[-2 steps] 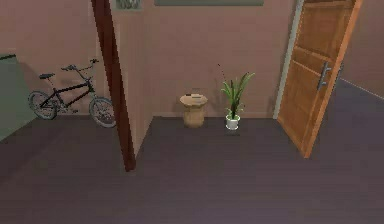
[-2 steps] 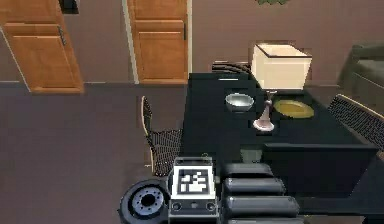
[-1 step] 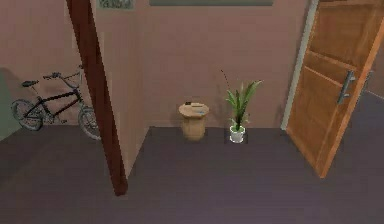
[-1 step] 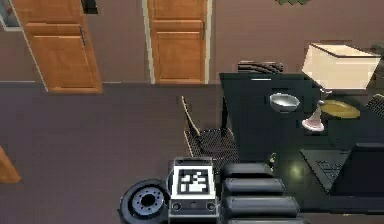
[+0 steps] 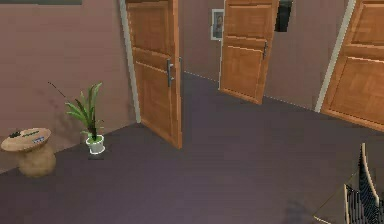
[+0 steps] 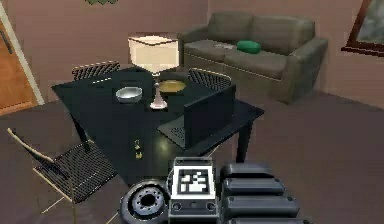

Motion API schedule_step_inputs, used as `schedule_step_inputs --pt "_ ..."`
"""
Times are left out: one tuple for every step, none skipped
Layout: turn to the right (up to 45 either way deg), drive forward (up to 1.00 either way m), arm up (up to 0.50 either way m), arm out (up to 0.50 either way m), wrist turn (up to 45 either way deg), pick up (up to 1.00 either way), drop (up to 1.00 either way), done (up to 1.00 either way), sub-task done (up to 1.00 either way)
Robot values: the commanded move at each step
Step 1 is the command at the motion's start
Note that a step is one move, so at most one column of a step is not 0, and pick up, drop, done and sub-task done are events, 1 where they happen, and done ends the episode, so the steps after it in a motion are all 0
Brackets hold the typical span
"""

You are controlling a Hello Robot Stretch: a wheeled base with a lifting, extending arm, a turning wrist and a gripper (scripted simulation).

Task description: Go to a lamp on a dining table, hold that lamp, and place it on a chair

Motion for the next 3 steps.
schedule_step_inputs --pt "12.0 0.0 0.0 0.0 0.0 0.0 0.0 0.0 0.0" --pt "0.0 1.0 0.0 0.0 0.0 0.0 0.0 0.0 0.0" --pt "0.0 0.2 0.0 0.0 0.0 0.0 0.0 0.0 0.0"
